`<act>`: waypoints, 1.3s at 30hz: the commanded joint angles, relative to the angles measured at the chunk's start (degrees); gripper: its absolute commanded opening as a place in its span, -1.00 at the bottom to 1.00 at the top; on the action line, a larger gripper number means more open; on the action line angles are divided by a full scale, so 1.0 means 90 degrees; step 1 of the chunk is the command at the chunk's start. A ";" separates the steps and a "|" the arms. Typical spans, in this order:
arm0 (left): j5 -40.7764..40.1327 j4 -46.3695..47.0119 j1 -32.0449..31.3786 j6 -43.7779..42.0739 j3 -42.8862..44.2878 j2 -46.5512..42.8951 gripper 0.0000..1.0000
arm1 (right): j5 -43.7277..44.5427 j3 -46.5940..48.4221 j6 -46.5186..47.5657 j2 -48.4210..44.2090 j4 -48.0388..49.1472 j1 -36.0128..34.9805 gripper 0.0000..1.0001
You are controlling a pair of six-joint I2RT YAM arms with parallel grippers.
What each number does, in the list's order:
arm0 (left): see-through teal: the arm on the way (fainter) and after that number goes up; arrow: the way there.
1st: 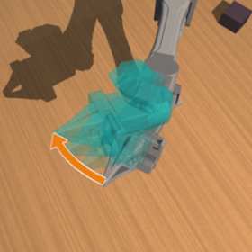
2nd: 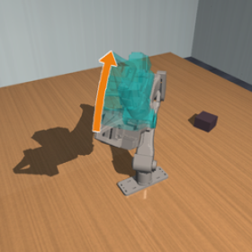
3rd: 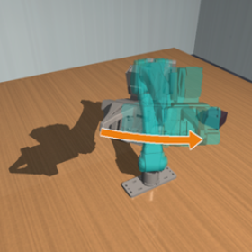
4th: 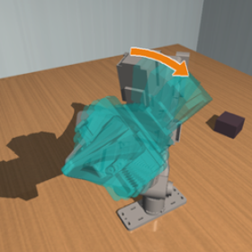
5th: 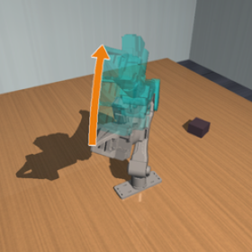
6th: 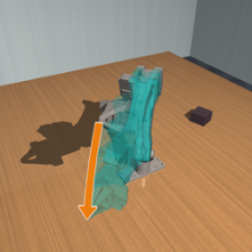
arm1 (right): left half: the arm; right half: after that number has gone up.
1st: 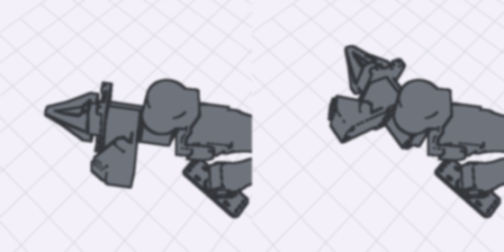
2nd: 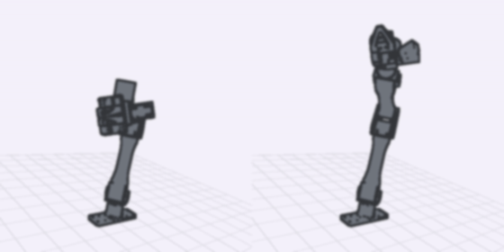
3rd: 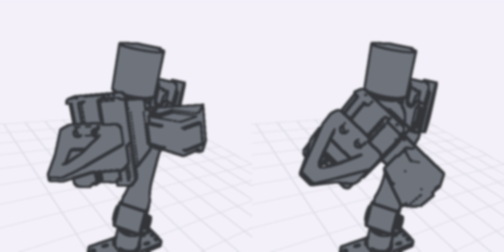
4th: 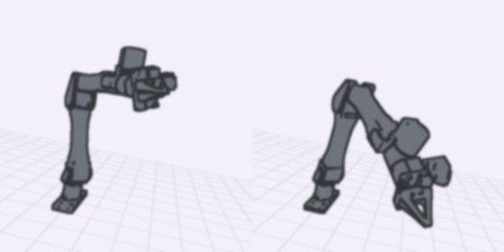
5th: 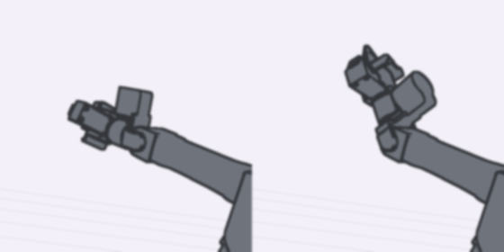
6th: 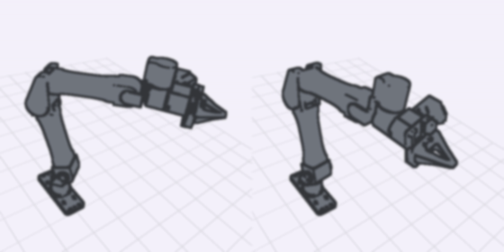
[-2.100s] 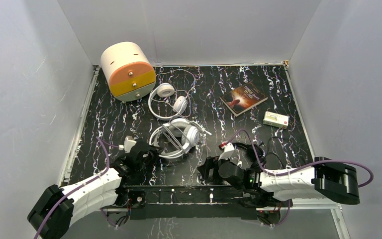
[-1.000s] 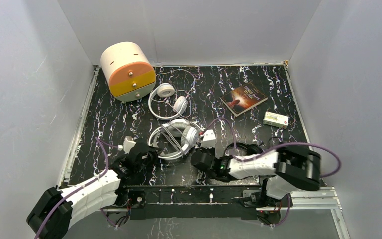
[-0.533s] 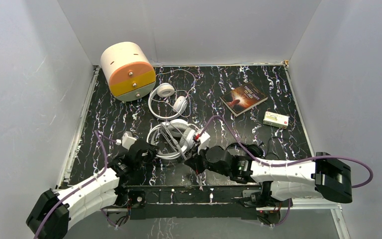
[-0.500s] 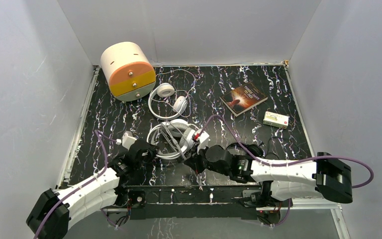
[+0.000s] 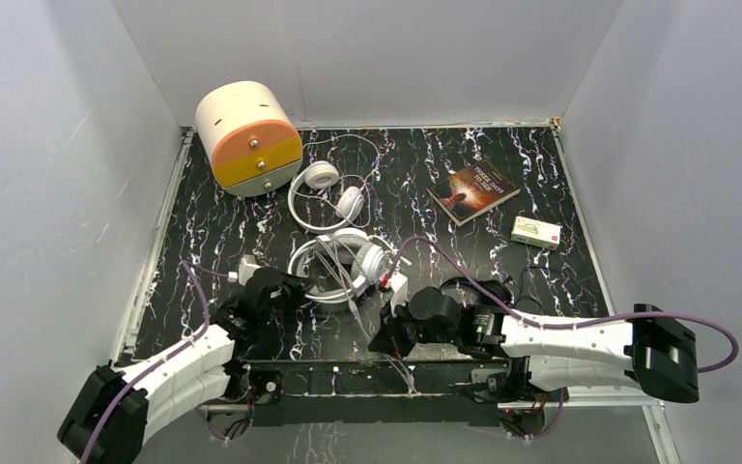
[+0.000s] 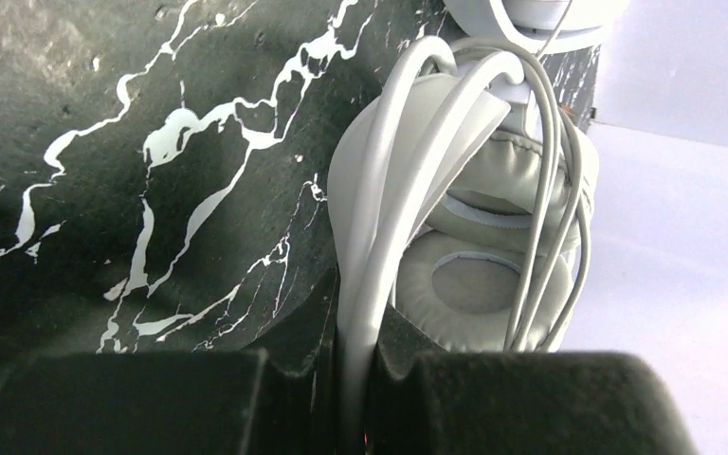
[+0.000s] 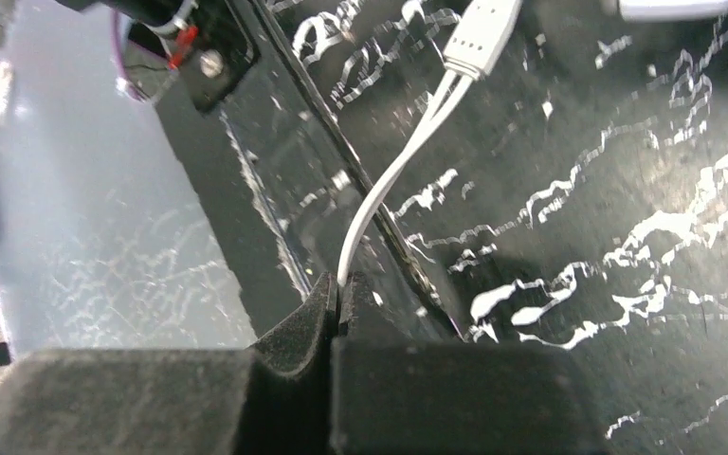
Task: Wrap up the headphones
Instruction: Wrap the headphones cable around the headphones.
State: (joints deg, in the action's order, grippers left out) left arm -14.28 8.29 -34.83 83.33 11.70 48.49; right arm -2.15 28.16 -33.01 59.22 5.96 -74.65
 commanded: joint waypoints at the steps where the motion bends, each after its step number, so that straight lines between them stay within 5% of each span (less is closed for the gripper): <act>1: 0.1208 0.1748 0.0381 0.1007 -0.0222 -0.0034 -1.00 | -0.0078 -0.0253 -0.0043 0.0047 0.0193 -0.0026 -1.00; 21: 0.2875 0.2536 0.0511 0.2421 0.0982 -0.0959 -1.00 | 0.4318 -0.0279 0.1185 -0.0911 0.0706 -0.0015 -0.95; 25: 0.3139 0.2130 0.0510 0.2353 0.1608 -0.1030 -1.00 | 0.4676 -0.0124 0.1584 -0.0622 0.1732 0.0008 -0.94; 28: 0.3305 0.1990 0.0511 0.2344 0.1807 -0.1117 -1.00 | 0.5231 -0.0229 0.1869 -0.0428 0.2892 0.0064 -0.69; 32: 0.3395 0.1753 0.0511 0.2260 0.1958 -0.1222 -1.00 | 0.4993 -0.0289 0.2556 -0.0058 0.4538 0.0207 -0.70; 37: 0.3276 0.1548 0.0513 0.2108 0.1986 -0.1238 -1.00 | 0.4743 0.0372 0.2067 0.0345 0.3441 0.0216 -0.68; 39: 0.3217 0.1557 0.0511 0.2092 0.1892 -0.1214 -1.00 | 0.4694 0.0372 0.1504 0.0269 0.2831 0.0209 -0.50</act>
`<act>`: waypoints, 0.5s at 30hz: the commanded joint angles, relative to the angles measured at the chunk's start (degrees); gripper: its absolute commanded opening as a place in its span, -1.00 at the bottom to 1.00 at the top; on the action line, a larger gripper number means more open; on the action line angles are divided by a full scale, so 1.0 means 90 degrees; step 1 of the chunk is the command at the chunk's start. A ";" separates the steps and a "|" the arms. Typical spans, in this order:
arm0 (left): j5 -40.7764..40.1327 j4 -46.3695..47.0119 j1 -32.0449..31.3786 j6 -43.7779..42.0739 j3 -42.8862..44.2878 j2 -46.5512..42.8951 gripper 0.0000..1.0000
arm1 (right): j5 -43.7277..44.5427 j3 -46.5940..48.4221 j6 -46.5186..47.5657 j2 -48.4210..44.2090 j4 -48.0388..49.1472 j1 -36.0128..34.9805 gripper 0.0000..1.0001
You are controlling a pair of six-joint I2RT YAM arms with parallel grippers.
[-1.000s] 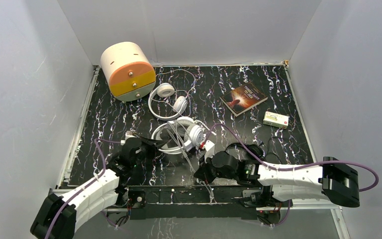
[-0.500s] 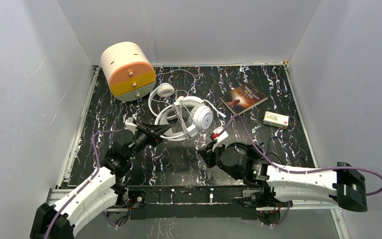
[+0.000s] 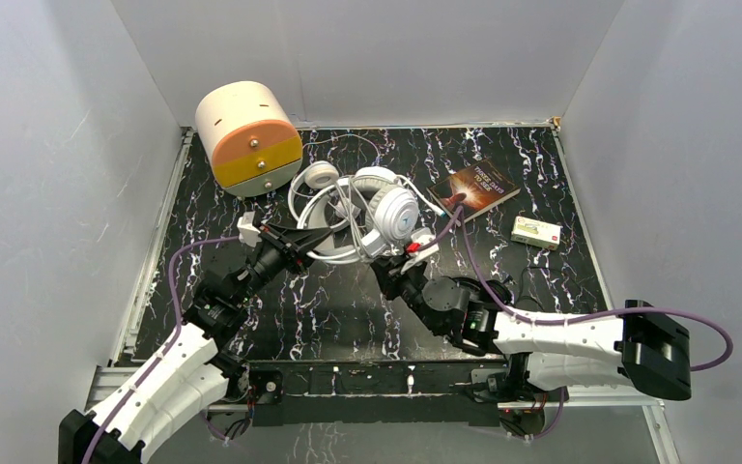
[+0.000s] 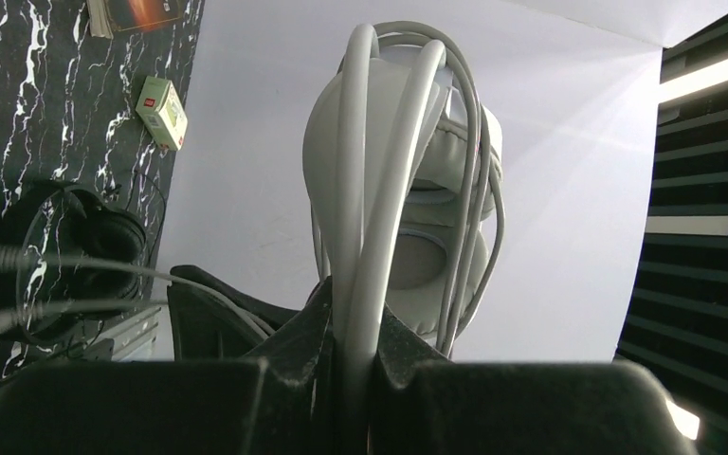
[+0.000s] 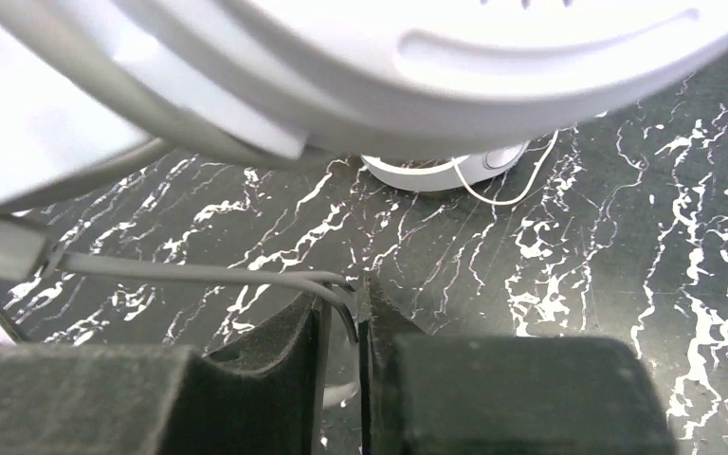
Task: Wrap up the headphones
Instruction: Wrap the headphones cable around the headphones.
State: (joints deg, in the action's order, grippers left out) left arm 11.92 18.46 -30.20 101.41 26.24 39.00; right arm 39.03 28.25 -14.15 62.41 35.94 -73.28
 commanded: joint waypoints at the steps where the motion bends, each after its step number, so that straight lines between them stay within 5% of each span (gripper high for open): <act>1: 0.0285 0.0512 -0.0004 0.0127 0.0192 -0.0157 -1.00 | 0.0012 0.0351 -0.0745 -0.0175 -0.0850 0.0061 -0.40; 8: 0.0101 0.0802 0.0001 0.0166 0.0026 -0.0091 -1.00 | -0.1027 0.0073 -0.1271 -0.1089 -0.3260 0.0056 0.54; 15: 0.0129 0.1122 0.0070 0.0169 -0.0134 0.0089 -1.00 | -0.2241 0.0214 -0.1487 -0.2119 -0.5885 0.0068 0.93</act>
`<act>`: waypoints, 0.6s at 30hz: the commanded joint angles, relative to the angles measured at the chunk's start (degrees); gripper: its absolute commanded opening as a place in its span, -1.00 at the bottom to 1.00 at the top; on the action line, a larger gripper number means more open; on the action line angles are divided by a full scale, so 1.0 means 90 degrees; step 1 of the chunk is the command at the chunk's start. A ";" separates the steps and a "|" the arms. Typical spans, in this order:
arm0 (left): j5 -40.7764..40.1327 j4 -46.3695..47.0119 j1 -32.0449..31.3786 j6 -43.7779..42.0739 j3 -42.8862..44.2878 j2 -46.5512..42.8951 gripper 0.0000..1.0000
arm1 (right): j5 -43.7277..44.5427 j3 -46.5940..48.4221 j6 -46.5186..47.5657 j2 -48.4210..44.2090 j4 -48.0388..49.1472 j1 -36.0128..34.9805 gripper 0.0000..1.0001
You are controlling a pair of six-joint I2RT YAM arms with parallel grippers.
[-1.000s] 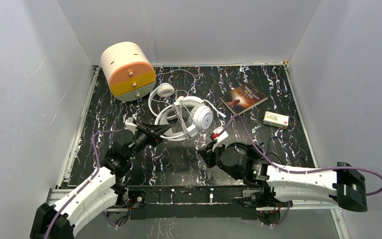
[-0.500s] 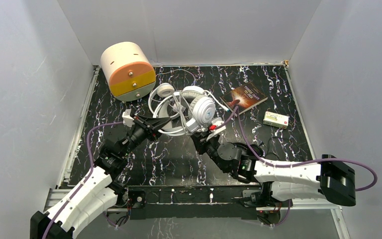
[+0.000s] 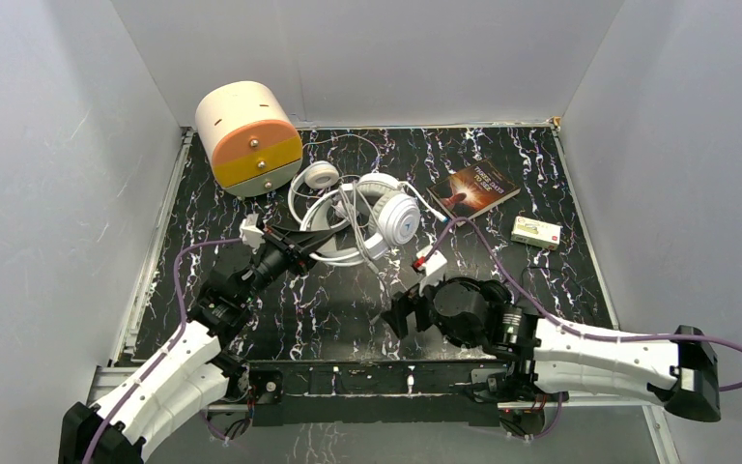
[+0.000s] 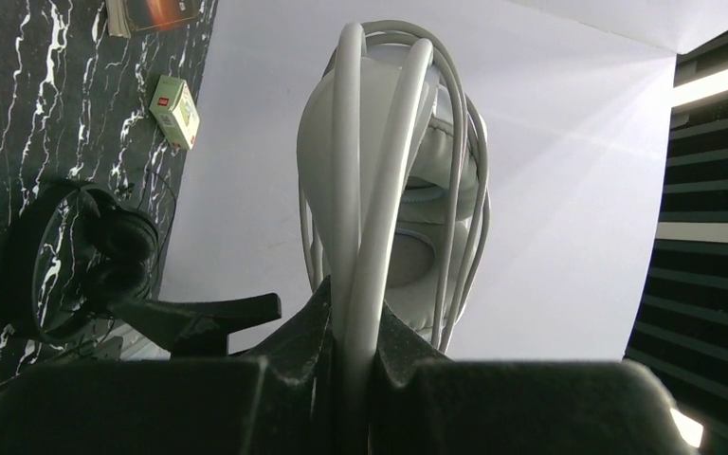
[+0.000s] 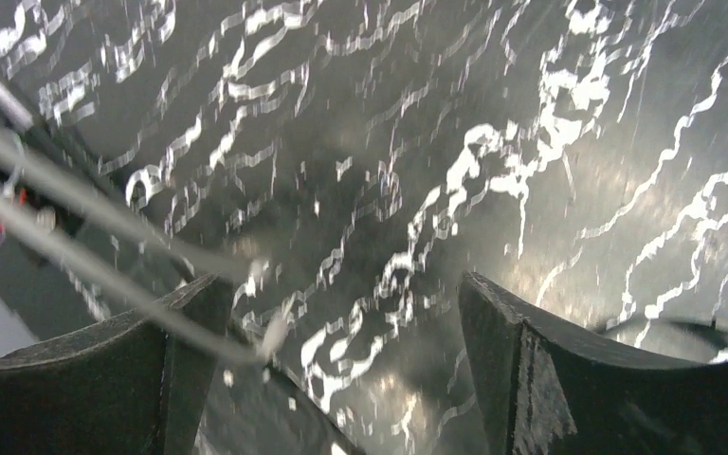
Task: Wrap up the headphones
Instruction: Wrap the headphones cable around the headphones.
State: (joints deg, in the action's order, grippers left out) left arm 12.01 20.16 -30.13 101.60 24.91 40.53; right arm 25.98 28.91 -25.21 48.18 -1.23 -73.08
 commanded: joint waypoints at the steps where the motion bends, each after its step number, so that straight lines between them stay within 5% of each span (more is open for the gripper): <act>1: 0.0125 0.0959 0.0087 0.0134 0.0011 -0.0085 -1.00 | -0.0931 0.0148 -0.0416 -0.0841 -0.1936 0.0057 0.97; 7: 0.0221 0.0861 0.0358 -0.0040 0.0124 -0.0245 -1.00 | -0.2034 0.0780 -0.0716 -0.0718 -0.2993 0.1223 0.97; 14: 0.0578 0.0985 0.0897 0.0003 0.0209 -0.0286 -1.00 | -0.6183 0.0847 -0.0069 0.0875 -0.2349 0.5157 0.86; 18: 0.0950 0.1263 0.1191 0.0033 0.0267 -0.0113 -1.00 | -0.7592 0.1247 -0.0276 0.1959 -0.2168 0.6209 0.96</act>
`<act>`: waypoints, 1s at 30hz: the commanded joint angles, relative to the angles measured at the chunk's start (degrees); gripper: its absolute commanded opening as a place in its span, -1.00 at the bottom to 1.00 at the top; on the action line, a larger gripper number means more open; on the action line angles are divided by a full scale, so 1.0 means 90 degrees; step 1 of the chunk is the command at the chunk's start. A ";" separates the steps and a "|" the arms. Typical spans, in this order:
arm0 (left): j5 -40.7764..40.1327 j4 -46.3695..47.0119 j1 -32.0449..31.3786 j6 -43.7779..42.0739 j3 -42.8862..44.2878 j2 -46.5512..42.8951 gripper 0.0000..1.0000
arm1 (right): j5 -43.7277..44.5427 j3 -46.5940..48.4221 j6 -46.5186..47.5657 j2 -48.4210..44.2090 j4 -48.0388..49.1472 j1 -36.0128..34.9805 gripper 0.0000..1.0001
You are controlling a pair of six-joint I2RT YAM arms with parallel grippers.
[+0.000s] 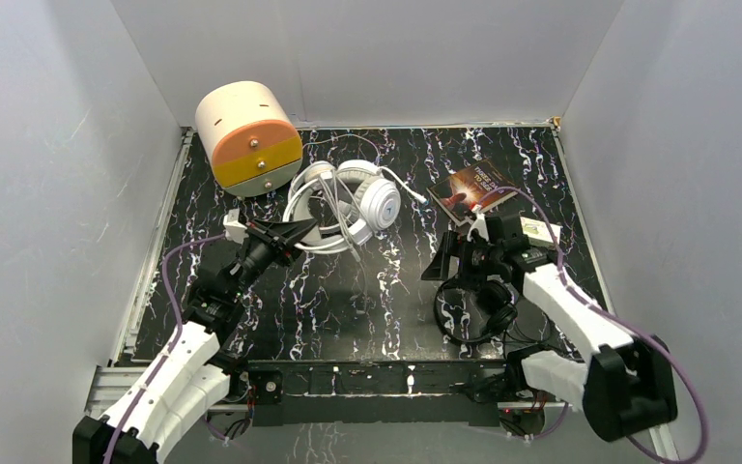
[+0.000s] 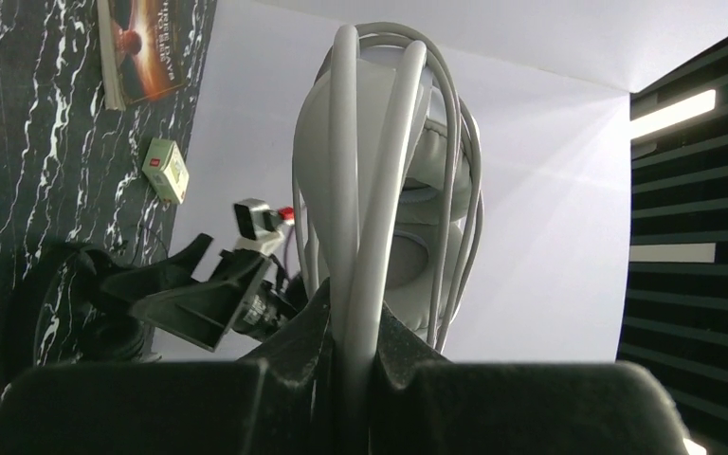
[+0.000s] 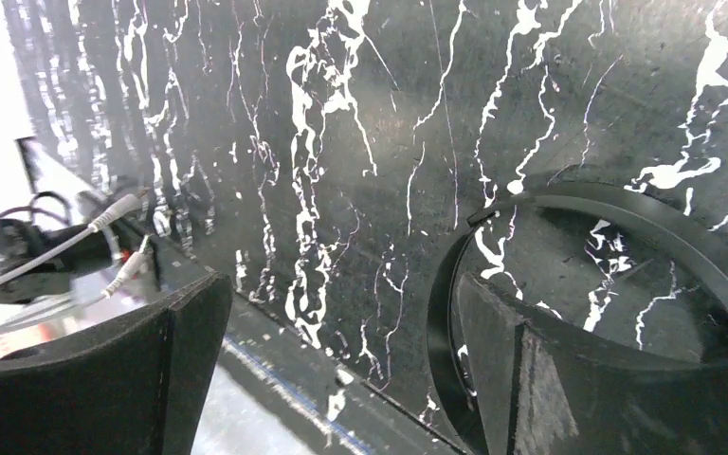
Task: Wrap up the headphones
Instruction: Wrap the headphones cable around the headphones.
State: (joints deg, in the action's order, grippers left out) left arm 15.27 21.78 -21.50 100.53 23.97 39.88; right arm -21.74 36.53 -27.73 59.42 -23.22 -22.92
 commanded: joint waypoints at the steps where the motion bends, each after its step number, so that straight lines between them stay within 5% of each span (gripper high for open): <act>1: 0.0664 0.1254 0.0265 0.0185 0.0340 0.0001 -1.00 | -0.2571 0.0598 -0.0130 0.0992 0.0229 0.0641 0.97; 5: 0.0986 0.1654 0.0388 0.0148 0.0362 0.0228 -1.00 | -0.3099 0.0708 -0.2741 0.1640 0.0659 0.0484 0.97; 9: 0.1202 0.1955 0.0497 0.0069 0.0355 0.0416 -1.00 | -0.3031 0.0829 -0.4264 0.1674 0.0098 0.0282 0.97; 14: 0.1332 0.2217 0.0550 0.0065 0.0346 0.0607 -1.00 | -0.2822 0.0440 -0.6673 0.1464 0.1305 -0.0862 0.97; 30: 0.1499 0.2369 0.0628 -0.0125 0.0442 0.0774 -1.00 | -0.1848 0.0934 -0.9165 0.1787 0.2429 -0.2392 0.97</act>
State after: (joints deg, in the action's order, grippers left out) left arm 26.89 35.68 -16.23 98.52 24.18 47.59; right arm -40.40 42.70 -102.54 74.76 -7.25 -42.76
